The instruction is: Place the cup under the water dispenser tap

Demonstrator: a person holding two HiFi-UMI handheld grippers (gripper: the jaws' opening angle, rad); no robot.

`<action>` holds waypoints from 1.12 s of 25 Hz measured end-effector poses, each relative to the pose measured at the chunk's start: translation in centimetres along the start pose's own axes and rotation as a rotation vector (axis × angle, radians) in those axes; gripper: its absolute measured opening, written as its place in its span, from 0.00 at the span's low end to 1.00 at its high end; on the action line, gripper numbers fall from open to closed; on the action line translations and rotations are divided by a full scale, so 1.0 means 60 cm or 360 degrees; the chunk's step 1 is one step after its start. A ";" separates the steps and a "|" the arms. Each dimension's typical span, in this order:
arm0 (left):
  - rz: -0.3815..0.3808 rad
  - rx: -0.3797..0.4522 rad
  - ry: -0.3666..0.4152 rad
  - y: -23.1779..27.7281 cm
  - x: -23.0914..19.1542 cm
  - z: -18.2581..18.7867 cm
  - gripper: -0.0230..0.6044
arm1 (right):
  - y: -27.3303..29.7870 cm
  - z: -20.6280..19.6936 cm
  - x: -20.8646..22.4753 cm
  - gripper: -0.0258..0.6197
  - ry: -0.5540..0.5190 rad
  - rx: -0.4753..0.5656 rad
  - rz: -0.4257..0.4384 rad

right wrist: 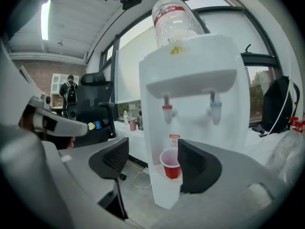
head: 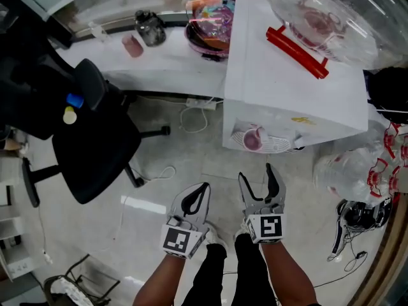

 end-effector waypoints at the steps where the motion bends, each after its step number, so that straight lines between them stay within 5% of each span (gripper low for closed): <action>1: 0.0003 -0.0003 -0.0012 -0.007 0.001 0.010 0.06 | -0.021 0.021 -0.015 0.51 0.0007 0.0027 0.0011; 7: -0.0019 0.0053 -0.0030 -0.035 -0.005 0.091 0.06 | -0.117 0.121 -0.056 0.20 -0.0070 0.0079 -0.0080; 10: -0.0036 -0.0050 -0.0031 -0.069 -0.002 0.130 0.06 | -0.154 0.183 -0.068 0.05 -0.0096 0.0121 -0.0090; 28: -0.0197 0.0103 0.0142 -0.151 0.047 0.422 0.06 | -0.286 0.491 -0.172 0.04 -0.0342 0.0212 0.0073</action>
Point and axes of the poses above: the fingertips, and each gripper's own axes: y forward along the fingers, x to its right, z out of its top, the point moved 4 cm from there along -y, backward along the fingers, and after that the axes turned 15 degrees about y, right-handed, at the moved point
